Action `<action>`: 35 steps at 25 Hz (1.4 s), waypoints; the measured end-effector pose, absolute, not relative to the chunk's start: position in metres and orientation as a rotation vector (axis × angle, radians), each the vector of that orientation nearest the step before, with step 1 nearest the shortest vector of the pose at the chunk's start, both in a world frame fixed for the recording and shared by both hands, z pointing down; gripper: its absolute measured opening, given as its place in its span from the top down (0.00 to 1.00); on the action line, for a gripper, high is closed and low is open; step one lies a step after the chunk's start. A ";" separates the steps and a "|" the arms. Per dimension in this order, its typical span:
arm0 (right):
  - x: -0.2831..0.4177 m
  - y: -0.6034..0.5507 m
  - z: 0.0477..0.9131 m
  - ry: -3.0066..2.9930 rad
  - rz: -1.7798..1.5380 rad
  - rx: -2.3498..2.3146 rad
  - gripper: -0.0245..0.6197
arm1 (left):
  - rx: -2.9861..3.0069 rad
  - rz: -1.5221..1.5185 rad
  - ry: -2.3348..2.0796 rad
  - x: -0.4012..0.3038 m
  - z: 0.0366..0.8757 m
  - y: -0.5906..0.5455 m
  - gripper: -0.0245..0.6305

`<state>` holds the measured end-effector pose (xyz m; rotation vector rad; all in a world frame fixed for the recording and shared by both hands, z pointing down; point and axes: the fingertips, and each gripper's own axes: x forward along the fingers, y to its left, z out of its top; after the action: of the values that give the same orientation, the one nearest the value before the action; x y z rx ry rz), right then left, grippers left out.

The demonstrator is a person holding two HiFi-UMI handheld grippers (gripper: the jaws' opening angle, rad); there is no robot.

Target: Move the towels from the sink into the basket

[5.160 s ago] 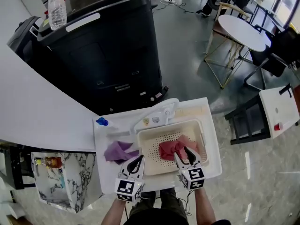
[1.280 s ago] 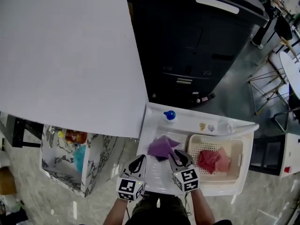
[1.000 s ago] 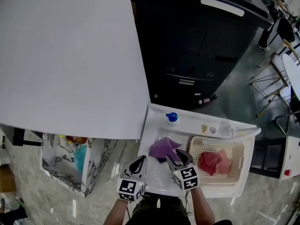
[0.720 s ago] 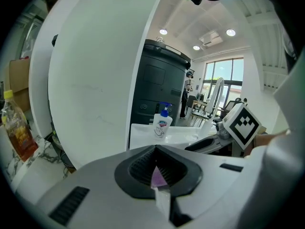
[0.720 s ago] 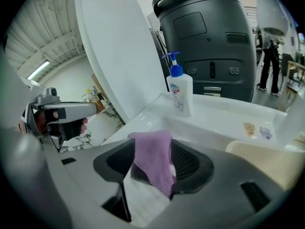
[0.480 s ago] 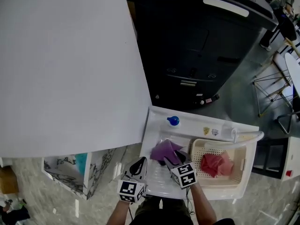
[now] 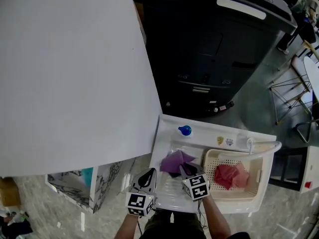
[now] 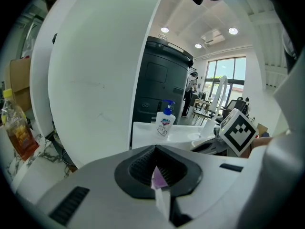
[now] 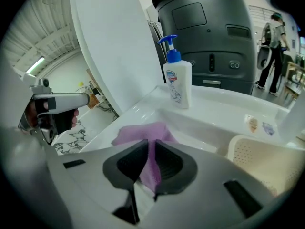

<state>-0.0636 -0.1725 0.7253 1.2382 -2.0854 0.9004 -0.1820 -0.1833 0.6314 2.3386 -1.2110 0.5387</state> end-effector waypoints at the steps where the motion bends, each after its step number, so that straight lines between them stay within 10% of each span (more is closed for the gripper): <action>1: -0.063 -0.172 0.725 -2.089 0.902 1.238 0.86 | 2.340 0.538 -1.212 -0.182 0.631 -0.183 0.96; 35: -0.053 -0.148 0.602 -2.251 0.669 1.531 0.90 | 2.502 0.437 -1.222 -0.190 0.565 -0.138 0.96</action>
<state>-0.0532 -0.1477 0.6024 1.5308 -2.2512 0.6685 -0.1898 -0.1382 0.5653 2.5017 -1.2225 0.4372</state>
